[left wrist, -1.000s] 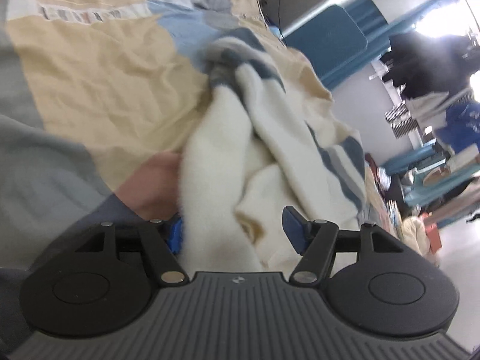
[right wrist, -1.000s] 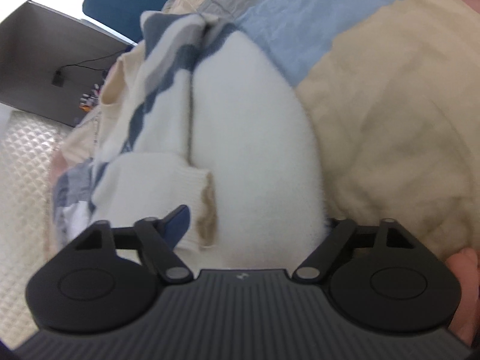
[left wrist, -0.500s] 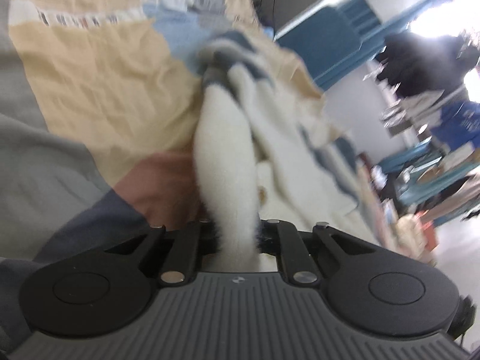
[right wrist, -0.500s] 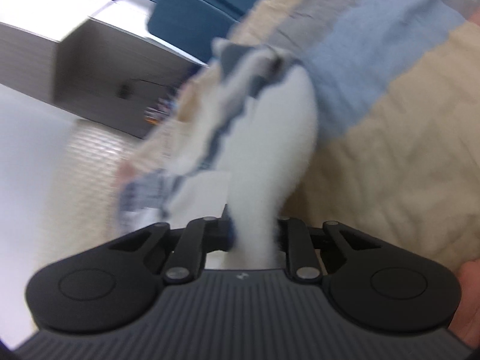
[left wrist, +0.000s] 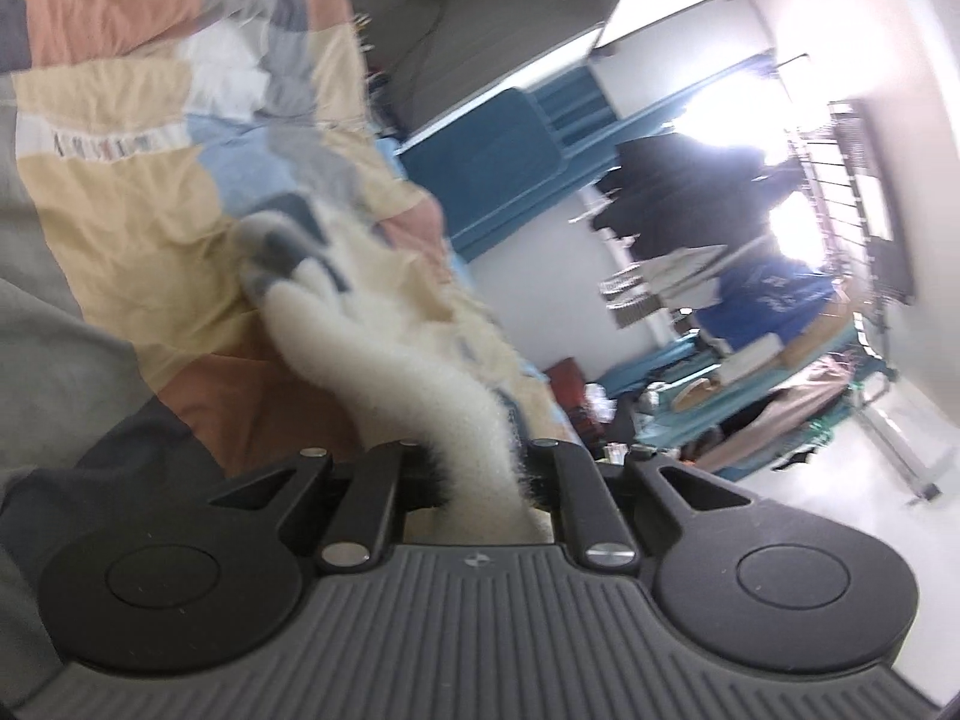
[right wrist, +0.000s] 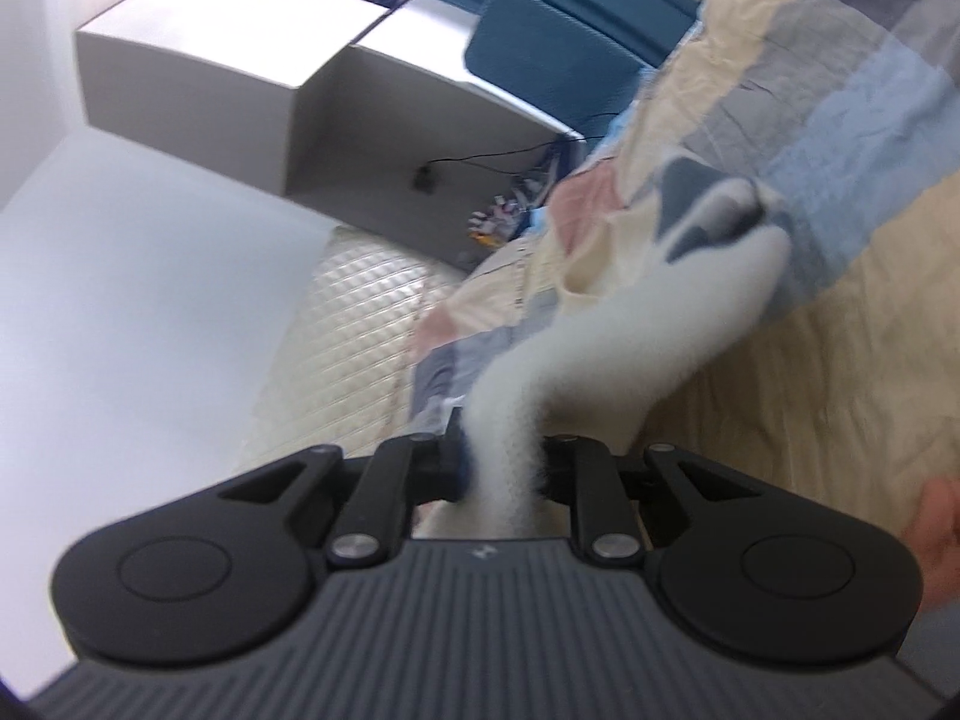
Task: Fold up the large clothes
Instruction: 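Close both grippers on the sweater sleeve and lift it, then lay the sleeve across the sweater and open both grippers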
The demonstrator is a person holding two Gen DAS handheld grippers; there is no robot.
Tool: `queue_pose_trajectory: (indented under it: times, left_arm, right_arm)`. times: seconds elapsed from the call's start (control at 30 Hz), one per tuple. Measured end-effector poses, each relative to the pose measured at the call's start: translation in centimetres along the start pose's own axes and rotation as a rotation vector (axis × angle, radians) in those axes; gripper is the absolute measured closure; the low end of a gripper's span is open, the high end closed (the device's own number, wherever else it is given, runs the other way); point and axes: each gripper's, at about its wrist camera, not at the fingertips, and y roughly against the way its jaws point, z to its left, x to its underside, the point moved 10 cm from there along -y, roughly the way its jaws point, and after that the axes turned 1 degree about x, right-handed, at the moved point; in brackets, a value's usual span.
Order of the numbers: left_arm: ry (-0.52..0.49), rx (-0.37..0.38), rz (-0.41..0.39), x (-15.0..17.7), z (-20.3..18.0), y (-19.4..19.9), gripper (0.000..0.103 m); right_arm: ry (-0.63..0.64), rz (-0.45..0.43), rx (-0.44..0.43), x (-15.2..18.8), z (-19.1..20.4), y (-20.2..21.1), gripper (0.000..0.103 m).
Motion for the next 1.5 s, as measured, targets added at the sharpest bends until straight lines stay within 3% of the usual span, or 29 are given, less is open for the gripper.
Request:
queue_pose_trajectory:
  times: [0.23, 0.4, 0.53, 0.73, 0.87, 1.03, 1.2, 1.37, 1.5]
  left_arm:
    - [-0.077, 0.08, -0.044, 2.3, -4.7, 7.6, 0.091]
    - [-0.103, 0.074, -0.077, 1.7, -5.2, 8.1, 0.09]
    - [-0.123, 0.008, -0.094, -1.4, -4.2, 3.6, 0.089]
    - [-0.154, -0.104, -0.118, -9.6, -2.0, -6.9, 0.089]
    - [-0.142, -0.115, -0.122, -12.1, 0.5, -12.3, 0.089]
    - [-0.131, -0.112, -0.121, -12.1, 4.2, -16.3, 0.088]
    - [-0.086, -0.136, -0.101, -12.5, 8.3, -20.1, 0.086]
    - [-0.049, -0.233, -0.041, -12.5, 13.3, -23.9, 0.086]
    - [-0.015, -0.252, 0.026, -12.5, 16.2, -26.8, 0.086]
  right_arm:
    - [0.059, 0.005, -0.063, 2.0, 3.3, 6.5, 0.084]
    - [0.06, -0.01, -0.03, 0.9, 3.6, 5.6, 0.083]
    - [-0.002, -0.03, 0.01, -1.9, 2.7, 1.5, 0.082]
    - [-0.06, -0.072, 0.117, -7.0, 2.3, -6.4, 0.082]
    - [-0.148, -0.083, 0.173, -9.4, -0.7, -10.8, 0.082]
    - [-0.168, -0.09, 0.174, -9.8, -4.9, -13.4, 0.082]
    - [-0.172, -0.087, 0.265, -10.6, -10.0, -16.2, 0.082]
    - [-0.14, -0.171, 0.406, -13.5, -14.0, -17.0, 0.082]
    - [-0.123, -0.14, 0.437, -13.6, -15.5, -18.3, 0.082]
